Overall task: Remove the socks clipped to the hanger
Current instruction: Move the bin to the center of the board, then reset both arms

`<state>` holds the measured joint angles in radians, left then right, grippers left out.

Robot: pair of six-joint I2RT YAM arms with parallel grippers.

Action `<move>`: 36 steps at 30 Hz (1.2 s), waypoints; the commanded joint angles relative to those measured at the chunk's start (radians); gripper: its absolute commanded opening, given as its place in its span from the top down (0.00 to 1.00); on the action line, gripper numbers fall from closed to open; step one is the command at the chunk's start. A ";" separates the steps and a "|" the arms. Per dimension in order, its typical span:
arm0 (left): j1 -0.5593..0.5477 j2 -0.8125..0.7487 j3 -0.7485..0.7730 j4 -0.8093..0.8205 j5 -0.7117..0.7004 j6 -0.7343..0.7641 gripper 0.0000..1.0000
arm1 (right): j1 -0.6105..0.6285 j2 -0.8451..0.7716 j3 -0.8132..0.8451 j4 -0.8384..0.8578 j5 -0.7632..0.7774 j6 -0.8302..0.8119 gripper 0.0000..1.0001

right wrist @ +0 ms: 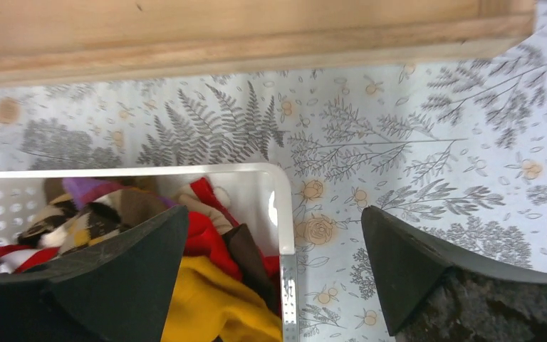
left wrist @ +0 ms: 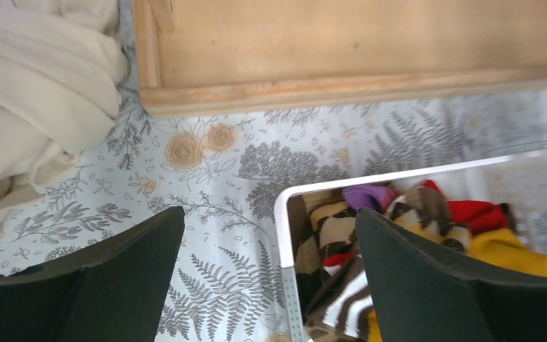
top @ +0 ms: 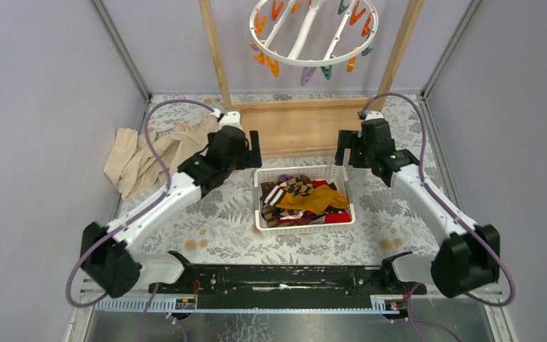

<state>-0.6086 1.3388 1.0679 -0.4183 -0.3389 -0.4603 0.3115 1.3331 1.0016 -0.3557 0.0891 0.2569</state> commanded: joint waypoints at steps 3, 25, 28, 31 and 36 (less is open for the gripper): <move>0.003 -0.206 0.039 -0.096 -0.007 -0.001 0.02 | -0.004 -0.207 0.048 -0.051 0.050 -0.020 0.00; 0.062 -0.558 -0.542 0.496 -0.257 0.184 0.02 | -0.004 -0.774 -0.658 0.586 0.391 -0.129 0.00; 0.103 -0.482 -0.563 0.570 -0.229 0.247 0.02 | -0.004 -0.742 -0.700 0.684 0.406 -0.154 0.00; 0.206 -0.438 -0.623 0.670 -0.145 0.269 0.02 | -0.004 -0.671 -0.746 0.804 0.440 -0.169 0.01; 0.311 -0.385 -0.729 0.845 -0.046 0.315 0.02 | -0.006 -0.500 -0.830 1.064 0.460 -0.220 0.00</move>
<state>-0.3489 0.9260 0.3946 0.1913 -0.4591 -0.2157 0.3111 0.7265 0.2195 0.4156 0.4847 0.0914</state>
